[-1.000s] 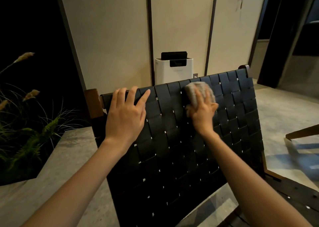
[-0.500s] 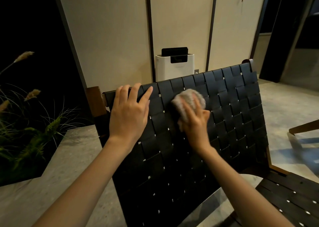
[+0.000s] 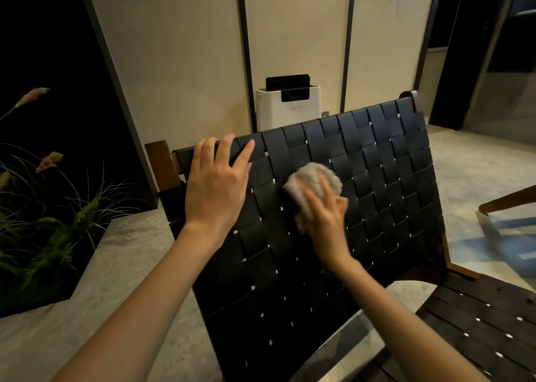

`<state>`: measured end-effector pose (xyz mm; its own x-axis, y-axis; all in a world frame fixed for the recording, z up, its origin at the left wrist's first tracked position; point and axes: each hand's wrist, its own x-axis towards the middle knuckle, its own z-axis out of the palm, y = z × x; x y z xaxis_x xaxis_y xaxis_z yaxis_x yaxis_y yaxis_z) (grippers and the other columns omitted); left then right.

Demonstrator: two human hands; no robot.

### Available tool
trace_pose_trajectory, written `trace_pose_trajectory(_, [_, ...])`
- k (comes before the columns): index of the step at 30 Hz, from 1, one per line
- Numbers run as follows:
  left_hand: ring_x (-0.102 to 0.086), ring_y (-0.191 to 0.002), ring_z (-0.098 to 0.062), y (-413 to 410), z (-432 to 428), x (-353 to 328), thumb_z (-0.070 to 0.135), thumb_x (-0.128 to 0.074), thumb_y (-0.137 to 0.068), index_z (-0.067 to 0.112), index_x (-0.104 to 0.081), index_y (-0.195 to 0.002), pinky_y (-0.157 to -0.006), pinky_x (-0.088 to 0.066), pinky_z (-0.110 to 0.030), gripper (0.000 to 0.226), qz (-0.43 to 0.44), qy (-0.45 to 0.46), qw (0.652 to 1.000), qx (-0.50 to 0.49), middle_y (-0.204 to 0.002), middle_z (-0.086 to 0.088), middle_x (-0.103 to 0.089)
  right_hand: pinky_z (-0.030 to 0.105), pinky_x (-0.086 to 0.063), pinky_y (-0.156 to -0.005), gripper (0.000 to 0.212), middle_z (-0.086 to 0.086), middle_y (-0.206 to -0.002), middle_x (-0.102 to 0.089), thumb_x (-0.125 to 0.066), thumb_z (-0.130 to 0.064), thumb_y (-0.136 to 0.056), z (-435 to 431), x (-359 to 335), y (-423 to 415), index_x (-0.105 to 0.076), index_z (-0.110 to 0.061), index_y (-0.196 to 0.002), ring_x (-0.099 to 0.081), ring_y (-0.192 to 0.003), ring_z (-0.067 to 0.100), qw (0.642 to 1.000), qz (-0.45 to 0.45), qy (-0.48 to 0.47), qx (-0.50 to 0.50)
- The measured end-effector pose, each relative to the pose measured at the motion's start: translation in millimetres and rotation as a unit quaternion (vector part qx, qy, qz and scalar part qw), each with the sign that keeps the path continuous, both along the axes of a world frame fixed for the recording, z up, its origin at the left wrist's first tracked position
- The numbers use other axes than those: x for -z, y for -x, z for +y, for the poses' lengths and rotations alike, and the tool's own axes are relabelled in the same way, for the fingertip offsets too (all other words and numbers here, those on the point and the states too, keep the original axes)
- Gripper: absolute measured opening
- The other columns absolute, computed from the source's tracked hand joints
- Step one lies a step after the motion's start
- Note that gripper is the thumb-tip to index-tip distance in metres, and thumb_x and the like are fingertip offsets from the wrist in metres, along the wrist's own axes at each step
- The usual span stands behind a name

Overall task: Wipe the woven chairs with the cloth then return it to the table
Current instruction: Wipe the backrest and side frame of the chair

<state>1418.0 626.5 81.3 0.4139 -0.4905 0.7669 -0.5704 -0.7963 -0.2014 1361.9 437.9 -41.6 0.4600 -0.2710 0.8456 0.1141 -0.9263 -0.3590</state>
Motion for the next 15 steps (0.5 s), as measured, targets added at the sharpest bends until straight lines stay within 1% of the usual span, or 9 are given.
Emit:
trace_pose_trajectory(1, [-0.04,-0.125,-0.035,0,0,0,0.025,-0.043,-0.1,0.02,-0.041,-0.143,-0.111,-0.028,-0.045,0.043,0.001,0.0,1.0,-0.001,-0.137,-0.014,-0.045,0.034,-0.032,-0.095,0.074,0.005,-0.154,-0.022,-0.069,-0.006,-0.08,-14,-4,0,-0.034,-0.032,-0.14,-0.033,-0.114,0.035,0.997,0.003,-0.064,0.031])
trace_pose_trajectory(3, [-0.039,-0.125,-0.035,1,-1,0,0.026,-0.042,-0.1,0.02,-0.041,-0.143,-0.111,-0.027,-0.045,0.043,0.001,0.0,1.0,-0.003,-0.137,-0.014,-0.045,0.037,-0.035,-0.096,0.068,0.005,-0.157,-0.019,-0.062,-0.009,-0.088,-35,-13,-3,-0.031,-0.034,-0.143,-0.032,-0.112,0.038,0.973,0.011,-0.212,0.09])
trace_pose_trajectory(5, [-0.04,-0.125,-0.036,1,-1,0,0.025,-0.044,-0.1,0.019,-0.043,-0.142,-0.111,-0.029,-0.045,0.042,0.002,0.006,1.0,-0.002,-0.136,-0.015,-0.046,0.037,-0.033,-0.1,0.062,0.003,-0.157,-0.018,-0.058,-0.013,-0.091,-30,-21,-7,-0.033,-0.036,-0.143,-0.031,-0.116,0.038,0.952,0.01,-0.28,0.124])
trace_pose_trajectory(6, [-0.041,-0.124,-0.036,1,-2,0,0.024,-0.045,-0.1,0.019,-0.043,-0.141,-0.11,-0.029,-0.046,0.042,0.003,0.008,1.0,-0.001,-0.136,-0.015,-0.046,0.036,-0.032,-0.099,0.062,0.001,-0.156,-0.022,-0.062,-0.013,-0.089,-18,-22,-7,-0.036,-0.034,-0.142,-0.032,-0.117,0.038,0.957,-0.005,-0.267,0.116])
trace_pose_trajectory(8, [-0.04,-0.125,-0.036,1,-1,1,0.025,-0.044,-0.1,0.02,-0.043,-0.142,-0.11,-0.029,-0.045,0.042,0.006,0.005,1.0,-0.003,-0.137,-0.015,-0.045,0.035,-0.032,-0.1,0.067,-0.003,-0.151,-0.027,-0.071,-0.011,-0.081,21,-11,-3,-0.044,-0.032,-0.137,-0.033,-0.119,0.032,0.983,-0.036,-0.176,0.041])
trace_pose_trajectory(9, [-0.039,-0.125,-0.036,0,-1,1,0.025,-0.043,-0.1,0.02,-0.042,-0.142,-0.11,-0.028,-0.045,0.042,0.005,0.003,1.0,-0.004,-0.137,-0.015,-0.044,0.035,-0.032,-0.101,0.069,-0.005,-0.149,-0.027,-0.072,-0.012,-0.079,43,1,1,-0.045,-0.035,-0.137,-0.031,-0.119,0.027,0.991,-0.031,-0.126,0.001])
trace_pose_trajectory(11, [-0.039,-0.125,-0.036,0,-1,2,0.025,-0.043,-0.1,0.02,-0.042,-0.142,-0.11,-0.029,-0.046,0.042,0.004,0.003,1.0,-0.003,-0.137,-0.015,-0.044,0.026,-0.027,-0.102,0.062,-0.006,-0.154,-0.024,-0.065,-0.023,-0.084,71,26,14,-0.041,-0.045,-0.138,-0.03,-0.115,0.019,0.998,0.0,-0.036,-0.051])
trace_pose_trajectory(13, [-0.039,-0.125,-0.036,-1,-1,1,0.025,-0.043,-0.1,0.02,-0.043,-0.142,-0.11,-0.03,-0.047,0.042,0.001,0.004,1.0,-0.002,-0.137,-0.015,-0.044,0.02,-0.024,-0.099,0.055,-0.004,-0.156,-0.023,-0.059,-0.03,-0.089,60,30,19,-0.04,-0.045,-0.139,-0.031,-0.112,0.017,0.996,0.012,0.041,-0.077])
trace_pose_trajectory(15, [-0.039,-0.124,-0.036,-2,-1,1,0.026,-0.042,-0.101,0.02,-0.043,-0.142,-0.11,-0.029,-0.047,0.041,-0.004,0.0,1.0,-0.003,-0.136,-0.015,-0.044,0.028,-0.028,-0.092,0.057,0.004,-0.153,-0.03,-0.065,-0.02,-0.085,28,25,15,-0.046,-0.037,-0.136,-0.034,-0.112,0.022,0.998,-0.007,0.039,-0.04])
